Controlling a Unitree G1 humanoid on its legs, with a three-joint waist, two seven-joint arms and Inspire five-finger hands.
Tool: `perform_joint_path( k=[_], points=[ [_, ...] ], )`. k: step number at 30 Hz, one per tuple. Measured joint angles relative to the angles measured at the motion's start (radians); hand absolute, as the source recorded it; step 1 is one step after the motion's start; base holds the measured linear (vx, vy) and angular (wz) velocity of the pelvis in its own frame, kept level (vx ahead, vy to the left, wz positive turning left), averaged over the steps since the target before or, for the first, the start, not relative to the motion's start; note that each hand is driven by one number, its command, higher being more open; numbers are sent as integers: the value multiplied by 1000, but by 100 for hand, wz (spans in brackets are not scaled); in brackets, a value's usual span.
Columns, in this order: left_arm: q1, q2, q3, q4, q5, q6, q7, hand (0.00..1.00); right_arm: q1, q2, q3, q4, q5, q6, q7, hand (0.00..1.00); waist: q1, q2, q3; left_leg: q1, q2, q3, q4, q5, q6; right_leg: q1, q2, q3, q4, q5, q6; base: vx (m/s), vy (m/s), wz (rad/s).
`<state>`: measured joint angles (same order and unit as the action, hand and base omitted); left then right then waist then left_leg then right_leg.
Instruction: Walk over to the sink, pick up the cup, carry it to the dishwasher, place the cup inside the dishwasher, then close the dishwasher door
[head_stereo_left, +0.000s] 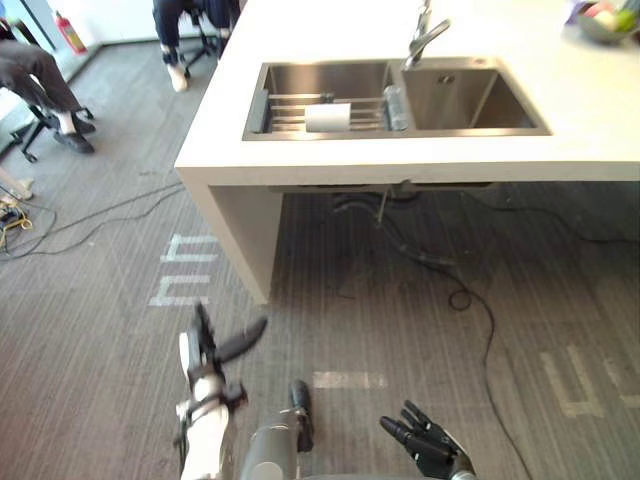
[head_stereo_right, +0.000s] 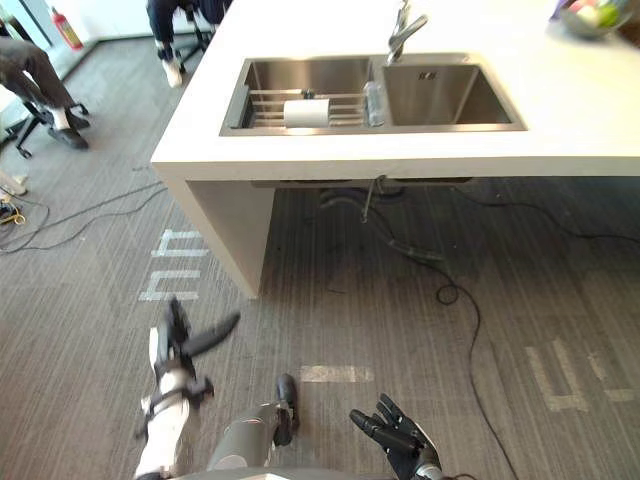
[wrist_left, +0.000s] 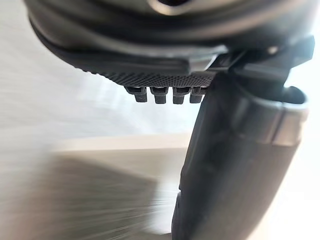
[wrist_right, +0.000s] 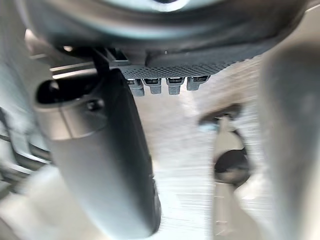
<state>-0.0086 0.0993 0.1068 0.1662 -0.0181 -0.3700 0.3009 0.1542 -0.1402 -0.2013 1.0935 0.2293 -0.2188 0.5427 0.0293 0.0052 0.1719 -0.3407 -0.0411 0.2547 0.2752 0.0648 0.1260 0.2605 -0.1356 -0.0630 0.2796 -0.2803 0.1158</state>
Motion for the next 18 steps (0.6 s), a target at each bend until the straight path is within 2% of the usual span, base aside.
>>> perform_joint_path(
  k=[1,2,3,4,5,6,7,8,9,10,11,13,14,15,16,17,18],
  points=[
    [-11,16,2,-52,24,-7,10,100,1,-1,0,0,-4,0,0,100,1,-1,-1,24,-10,-4,0,-18,3,0,-7,0,43,27,26,661,322,38],
    [-31,45,5,-154,67,-31,29,100,6,5,-1,0,-4,0,-5,100,3,-1,-3,80,-25,-18,-7,-50,7,-12,-13,-2,150,98,56,478,237,29],
    [-51,61,5,-243,101,-60,33,100,17,6,-12,-1,10,-4,-6,100,5,-3,-20,135,-40,-35,-34,-75,5,-67,-25,-3,299,205,95,566,277,26],
    [-59,66,3,-281,121,-76,38,100,22,5,-15,-2,21,-5,-6,100,6,-3,-31,164,-46,-42,-55,-86,5,-110,-34,-3,391,282,100,357,174,11],
    [-75,74,2,-329,141,-101,46,100,25,4,-26,-8,31,-13,-5,100,8,-6,-34,218,-58,-46,-89,-106,-4,-184,-67,-6,574,356,96,392,182,3],
    [-92,79,1,-363,163,-124,55,100,30,1,-35,-28,66,-28,-2,100,0,-8,-36,287,-78,-49,-119,-123,-12,-289,-122,-33,816,327,49,433,192,6],
    [-93,78,-8,-377,183,-138,67,100,39,-6,-45,-56,85,-39,-1,100,-17,3,-47,344,-80,-57,-146,-136,-16,-379,-149,-61,946,278,-19,394,170,10],
    [-94,78,-15,-378,197,-142,73,100,42,-7,-49,-69,86,-45,0,100,-26,6,-51,368,-77,-62,-160,-137,-14,-417,-153,-75,967,249,-47,323,94,18],
    [-107,85,-35,-375,224,-147,84,100,43,-3,-50,-88,102,-62,6,100,-43,10,-54,434,-72,-73,-200,-138,-15,-488,-157,-115,923,166,-66,339,33,17],
    [-116,88,-50,-365,244,-147,89,100,41,5,-58,-90,104,-68,8,100,-48,7,-53,465,-63,-79,-218,-140,-20,-520,-151,-142,850,124,-66,355,-8,15],
    [-125,90,-60,-355,257,-147,90,100,39,11,-68,-91,104,-71,8,100,-48,5,-50,480,-55,-81,-225,-146,-29,-538,-144,-157,791,103,-68,346,-72,2],
    [-157,118,-91,-310,286,-145,85,100,32,27,-85,-85,103,-77,9,100,-48,0,-45,528,-21,-81,-234,-176,-79,-572,-110,-206,523,81,-66,332,-136,-6],
    [-164,127,-96,-300,288,-143,79,100,32,32,-90,-81,102,-77,9,100,-49,0,-45,539,-13,-81,-234,-185,-93,-571,-99,-209,443,83,-63,334,-192,-5],
    [-179,142,-108,-283,291,-142,53,100,34,42,-99,-72,103,-77,9,100,-49,-5,-46,563,0,-81,-232,-206,-126,-556,-75,-193,288,101,-54,341,-232,5],
    [-189,161,-120,-280,292,-141,31,100,37,51,-99,-56,103,-76,11,100,-53,-31,-49,583,-2,-84,-224,-232,-154,-536,-66,-148,158,180,-64,348,-253,14],
    [-195,174,-129,-280,293,-141,20,100,43,59,-99,-46,103,-74,12,100,-56,-51,-50,593,-9,-94,-212,-252,-157,-523,-72,-129,119,257,-81,420,-346,21],
    [-191,150,-163,-276,298,-142,-14,100,40,40,-108,-33,105,-71,9,100,-58,0,-33,605,45,-104,-169,-294,-180,-492,-26,-145,132,235,-119,340,-295,14]
  ],
)
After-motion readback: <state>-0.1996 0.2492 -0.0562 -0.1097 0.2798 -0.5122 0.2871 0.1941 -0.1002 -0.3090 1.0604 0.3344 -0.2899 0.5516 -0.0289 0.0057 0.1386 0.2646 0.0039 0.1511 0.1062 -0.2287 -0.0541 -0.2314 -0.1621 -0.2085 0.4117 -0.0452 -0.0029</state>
